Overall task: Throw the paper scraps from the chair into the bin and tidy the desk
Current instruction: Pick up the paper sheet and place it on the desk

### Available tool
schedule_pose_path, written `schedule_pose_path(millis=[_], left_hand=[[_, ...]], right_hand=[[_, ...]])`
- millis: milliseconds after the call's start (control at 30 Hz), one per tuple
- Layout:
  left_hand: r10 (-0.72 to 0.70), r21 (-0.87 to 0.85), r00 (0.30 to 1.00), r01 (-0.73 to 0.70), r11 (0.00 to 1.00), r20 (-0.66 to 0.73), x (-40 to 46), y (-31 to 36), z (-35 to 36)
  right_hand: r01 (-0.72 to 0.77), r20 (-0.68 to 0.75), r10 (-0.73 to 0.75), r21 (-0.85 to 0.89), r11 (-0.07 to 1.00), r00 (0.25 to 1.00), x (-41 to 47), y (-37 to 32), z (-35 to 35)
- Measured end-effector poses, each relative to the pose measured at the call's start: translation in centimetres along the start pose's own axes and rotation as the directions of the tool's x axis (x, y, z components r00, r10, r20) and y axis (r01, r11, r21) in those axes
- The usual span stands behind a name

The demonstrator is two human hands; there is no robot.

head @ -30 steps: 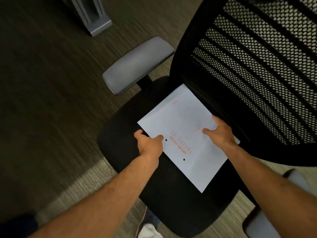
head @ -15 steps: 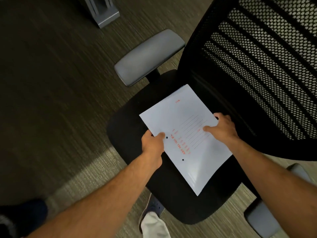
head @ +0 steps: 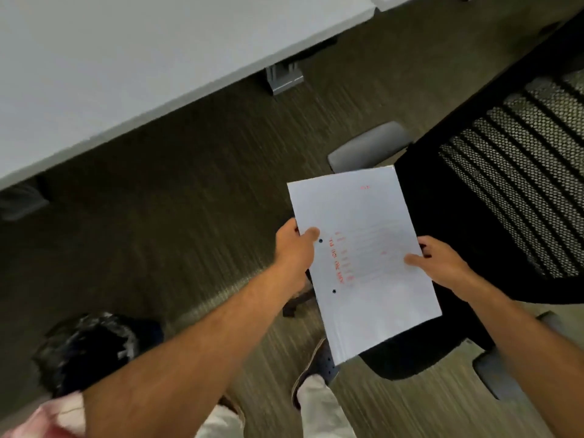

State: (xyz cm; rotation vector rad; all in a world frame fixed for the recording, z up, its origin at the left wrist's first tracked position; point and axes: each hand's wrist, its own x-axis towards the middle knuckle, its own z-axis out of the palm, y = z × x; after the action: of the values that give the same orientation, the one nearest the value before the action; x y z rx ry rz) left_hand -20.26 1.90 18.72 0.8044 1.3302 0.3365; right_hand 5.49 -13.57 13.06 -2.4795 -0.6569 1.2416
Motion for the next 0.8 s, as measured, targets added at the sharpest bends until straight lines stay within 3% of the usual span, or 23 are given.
schedule_pose_path(millis=[233,567,700,800], left_hand=[[0.17,-0.096,0.985,-0.172,0.98,-0.03,-10.4,12.6,-15.7],[0.412,-0.192,0.889,-0.448,0.873,-0.201,-24.2,28.7,-37.5],[0.481,-0.178,0.834,-0.535,0.826,-0.271,-27.4,33.3,-43.4],[0.536,-0.155,0.807,-0.579,0.801,-0.248,-28.9,35.9,-46.9]], right_hand=[[0.201,0.089,-0.214,0.137,0.97,0.973,-13.6,-18.3,0.4],[0.532,0.038,-0.555,0.231,0.814,0.831,-32.4,-43.4,4.3],[0.563,-0.004,-0.604,0.366,0.741,0.797,-36.4,-50.5,6.1],[0.549,-0.022,-0.604,0.445,0.708,0.796,-37.9,-54.8,7.0]])
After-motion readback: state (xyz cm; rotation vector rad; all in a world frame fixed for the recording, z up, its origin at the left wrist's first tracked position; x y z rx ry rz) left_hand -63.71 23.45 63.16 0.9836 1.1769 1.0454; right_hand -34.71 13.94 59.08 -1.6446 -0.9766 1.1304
